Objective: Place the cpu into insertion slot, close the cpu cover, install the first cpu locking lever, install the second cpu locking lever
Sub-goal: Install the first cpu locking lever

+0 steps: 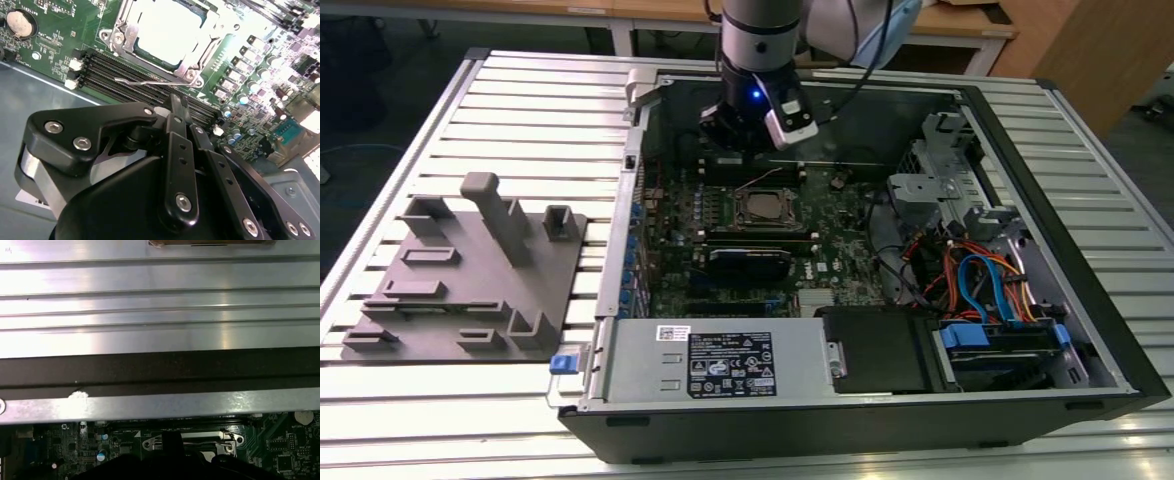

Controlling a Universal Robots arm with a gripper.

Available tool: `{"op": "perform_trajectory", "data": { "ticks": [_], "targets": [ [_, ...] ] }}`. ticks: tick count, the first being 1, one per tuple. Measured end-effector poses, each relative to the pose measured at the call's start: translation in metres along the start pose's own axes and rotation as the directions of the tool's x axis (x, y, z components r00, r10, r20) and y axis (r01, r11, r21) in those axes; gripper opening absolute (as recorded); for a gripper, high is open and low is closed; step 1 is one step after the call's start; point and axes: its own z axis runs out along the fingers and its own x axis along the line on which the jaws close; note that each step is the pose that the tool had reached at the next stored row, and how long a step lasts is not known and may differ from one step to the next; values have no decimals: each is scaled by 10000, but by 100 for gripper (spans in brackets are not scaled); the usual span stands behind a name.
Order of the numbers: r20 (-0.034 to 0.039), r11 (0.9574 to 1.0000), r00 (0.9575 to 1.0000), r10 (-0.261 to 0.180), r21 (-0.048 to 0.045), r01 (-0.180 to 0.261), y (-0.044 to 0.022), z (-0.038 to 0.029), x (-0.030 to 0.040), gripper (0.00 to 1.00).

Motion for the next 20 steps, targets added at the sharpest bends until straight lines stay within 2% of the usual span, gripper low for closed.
{"op": "perform_trajectory", "data": {
  "ticks": [8, 15, 20],
  "targets": [
    [-2, 10000, 10000, 1, 7, -1, -4, 53, -31, 10],
    [-13, 10000, 10000, 0, 70, 0, 7, 92, -120, 10],
    [-12, 10000, 10000, 0, 89, 0, 25, 105, -149, 10]
  ]
}}
